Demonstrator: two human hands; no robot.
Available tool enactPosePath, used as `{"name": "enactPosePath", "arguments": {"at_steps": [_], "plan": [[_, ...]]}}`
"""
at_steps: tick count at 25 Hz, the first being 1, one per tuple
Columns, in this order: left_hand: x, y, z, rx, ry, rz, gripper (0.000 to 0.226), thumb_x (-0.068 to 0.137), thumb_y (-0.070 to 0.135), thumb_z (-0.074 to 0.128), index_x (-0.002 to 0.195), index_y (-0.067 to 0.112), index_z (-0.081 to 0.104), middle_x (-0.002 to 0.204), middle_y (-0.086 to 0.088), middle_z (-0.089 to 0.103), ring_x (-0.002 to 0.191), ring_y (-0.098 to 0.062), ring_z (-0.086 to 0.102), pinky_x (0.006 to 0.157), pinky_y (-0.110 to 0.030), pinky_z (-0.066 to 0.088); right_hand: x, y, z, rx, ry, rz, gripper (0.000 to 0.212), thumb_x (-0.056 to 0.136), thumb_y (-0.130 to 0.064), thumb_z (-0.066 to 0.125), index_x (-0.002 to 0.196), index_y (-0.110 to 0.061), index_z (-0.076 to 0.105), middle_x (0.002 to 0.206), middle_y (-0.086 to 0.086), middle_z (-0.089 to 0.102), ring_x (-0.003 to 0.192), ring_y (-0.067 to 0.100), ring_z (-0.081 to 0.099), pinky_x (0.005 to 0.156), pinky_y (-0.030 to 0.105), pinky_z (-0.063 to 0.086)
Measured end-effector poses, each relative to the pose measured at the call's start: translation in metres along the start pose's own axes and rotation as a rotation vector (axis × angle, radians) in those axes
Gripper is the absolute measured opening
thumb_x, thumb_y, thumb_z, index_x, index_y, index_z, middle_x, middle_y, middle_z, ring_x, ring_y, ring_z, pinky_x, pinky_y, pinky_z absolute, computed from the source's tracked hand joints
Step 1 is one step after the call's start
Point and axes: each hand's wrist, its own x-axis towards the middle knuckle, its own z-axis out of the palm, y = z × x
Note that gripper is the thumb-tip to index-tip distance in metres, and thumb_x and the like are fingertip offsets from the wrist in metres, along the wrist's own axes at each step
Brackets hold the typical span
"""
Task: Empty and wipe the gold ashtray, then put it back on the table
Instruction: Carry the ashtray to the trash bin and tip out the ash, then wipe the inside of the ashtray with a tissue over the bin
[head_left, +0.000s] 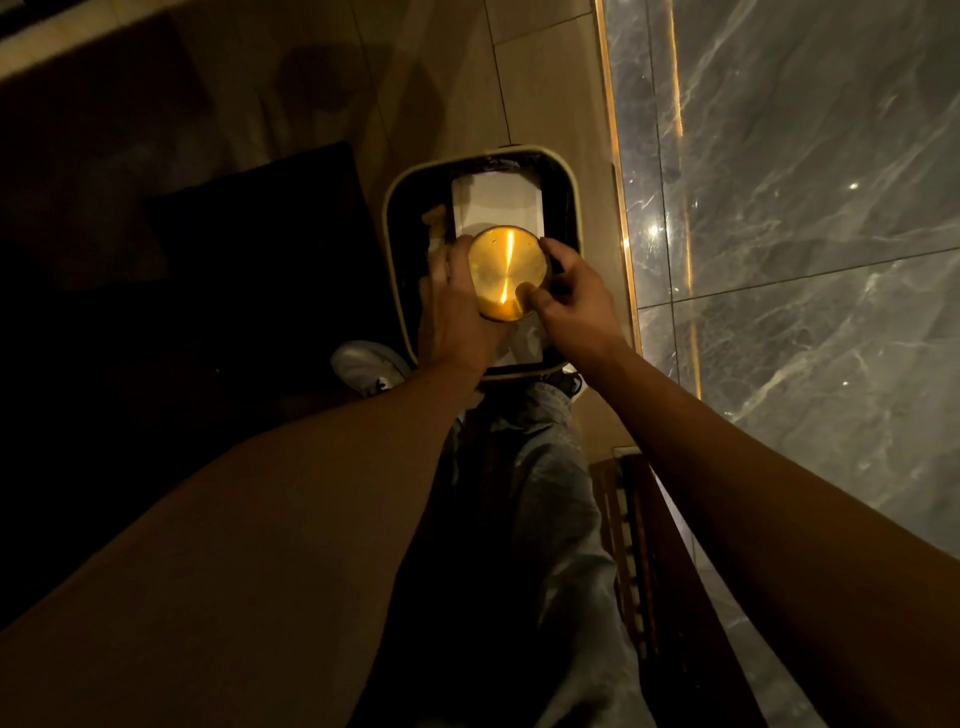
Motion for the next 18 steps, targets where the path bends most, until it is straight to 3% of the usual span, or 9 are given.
{"name": "enactPosePath", "arguments": {"at_steps": [4, 7, 10, 13, 18], "plan": [[0.002, 0.002, 0.0, 0.034, -0.007, 0.034, 0.103, 0.062, 0.029, 0.088, 0.149, 0.017, 0.034, 0.149, -0.012, 0.039, 0.134, -0.034, 0.04, 0.102, -0.045, 0.045, -0.001, -0.003, -0.008, -0.049, -0.011, -0.014, 0.055, 0.092, -0.01, 0.061, 0.143, -0.017, 0.042, 0.133, 0.008, 0.056, 0.111, 0.012, 0.052, 0.083, 0.01, 0.044], [0.005, 0.004, -0.004, 0.074, -0.055, 0.081, 0.11, 0.064, 0.036, 0.087, 0.154, 0.021, 0.026, 0.147, -0.015, 0.036, 0.131, -0.035, 0.039, 0.101, -0.042, 0.041, 0.002, -0.002, -0.009, -0.084, -0.016, -0.021, 0.056, 0.09, -0.012, 0.059, 0.143, -0.019, 0.042, 0.133, 0.01, 0.056, 0.111, 0.016, 0.053, 0.096, 0.035, 0.051], [0.011, 0.004, -0.005, 0.074, -0.067, 0.107, 0.106, 0.059, 0.036, 0.09, 0.148, 0.017, 0.035, 0.142, -0.017, 0.038, 0.13, -0.036, 0.041, 0.097, -0.043, 0.045, 0.002, 0.001, -0.009, -0.116, -0.017, -0.036, 0.057, 0.088, -0.021, 0.057, 0.143, -0.023, 0.042, 0.128, 0.013, 0.057, 0.113, 0.025, 0.058, 0.099, 0.048, 0.05], [0.014, 0.001, -0.003, -0.017, -0.073, 0.121, 0.103, 0.055, 0.032, 0.092, 0.141, 0.006, 0.04, 0.144, -0.017, 0.041, 0.128, -0.036, 0.048, 0.094, -0.045, 0.05, 0.002, 0.0, -0.008, -0.164, -0.027, -0.047, 0.054, 0.092, -0.021, 0.056, 0.144, -0.025, 0.04, 0.127, 0.015, 0.056, 0.11, 0.028, 0.059, 0.098, 0.048, 0.05], [0.015, 0.002, -0.01, -0.018, -0.127, 0.145, 0.115, 0.06, 0.032, 0.091, 0.152, 0.008, 0.026, 0.151, -0.017, 0.039, 0.136, -0.036, 0.043, 0.104, -0.045, 0.044, 0.005, 0.005, -0.009, -0.276, -0.01, -0.139, 0.053, 0.096, -0.022, 0.054, 0.146, -0.018, 0.038, 0.126, 0.016, 0.054, 0.109, 0.027, 0.058, 0.096, 0.04, 0.048]]}}
